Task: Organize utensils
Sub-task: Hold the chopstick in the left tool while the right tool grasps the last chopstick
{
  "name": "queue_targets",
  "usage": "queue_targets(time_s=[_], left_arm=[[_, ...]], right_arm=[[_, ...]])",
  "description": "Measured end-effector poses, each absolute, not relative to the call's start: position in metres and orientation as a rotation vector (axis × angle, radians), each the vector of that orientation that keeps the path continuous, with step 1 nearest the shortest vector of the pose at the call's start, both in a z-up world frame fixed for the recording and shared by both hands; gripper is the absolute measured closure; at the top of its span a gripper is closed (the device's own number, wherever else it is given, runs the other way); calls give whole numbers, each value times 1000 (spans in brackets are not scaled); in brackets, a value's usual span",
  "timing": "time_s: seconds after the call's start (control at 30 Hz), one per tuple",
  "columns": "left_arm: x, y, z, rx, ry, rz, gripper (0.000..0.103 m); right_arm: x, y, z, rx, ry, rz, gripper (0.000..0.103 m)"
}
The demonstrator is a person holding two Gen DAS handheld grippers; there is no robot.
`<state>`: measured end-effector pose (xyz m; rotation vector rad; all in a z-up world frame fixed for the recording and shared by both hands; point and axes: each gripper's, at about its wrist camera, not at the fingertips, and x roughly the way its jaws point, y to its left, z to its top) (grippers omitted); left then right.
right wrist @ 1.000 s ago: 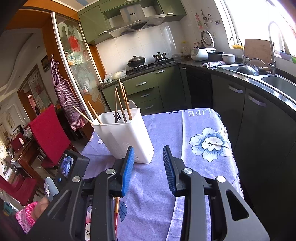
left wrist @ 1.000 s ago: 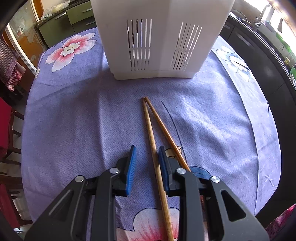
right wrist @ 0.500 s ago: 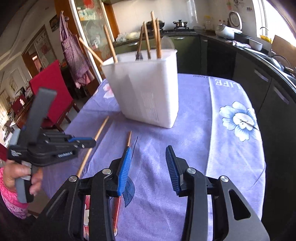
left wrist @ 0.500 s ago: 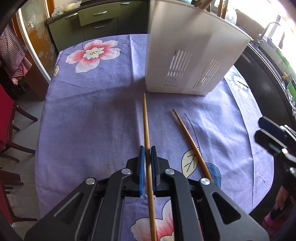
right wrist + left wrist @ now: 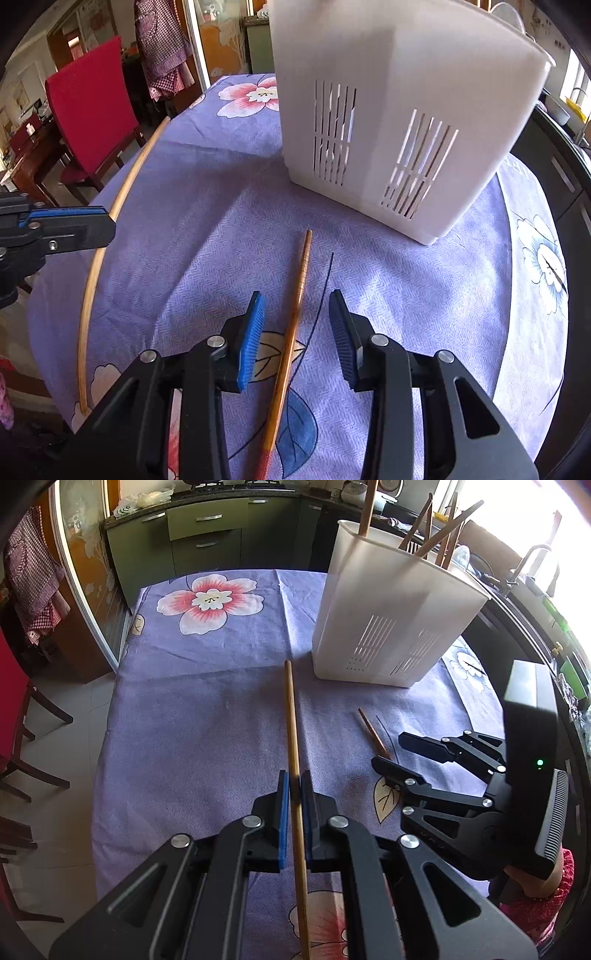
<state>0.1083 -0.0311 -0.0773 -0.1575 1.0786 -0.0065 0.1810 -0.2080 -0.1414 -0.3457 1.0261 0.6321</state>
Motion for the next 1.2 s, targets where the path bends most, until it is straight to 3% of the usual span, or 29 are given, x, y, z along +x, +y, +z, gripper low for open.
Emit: queue_targets(time_s=[0.27,0.4,0.63,1.0,1.2], left_arm=[[106,-31,-77,-161,1080,-24,97],[107,-31,-78,-160,1083,-25,97],[107,-33,-77,-150,1082,-33,97],[110,-36,-77,-136,1086,-39,97],[126,-36,-100,-119,1176,-24,97]], right_arm=[[186,-199,-147,-355,1057,642,71],[191,-199,-146,-353,1070,646,85],[186,-200,-144,-395,1058,640,96],[187,-202,-143,-451,1070,655,95],[190,-204,-144,-439,1087,663,96]])
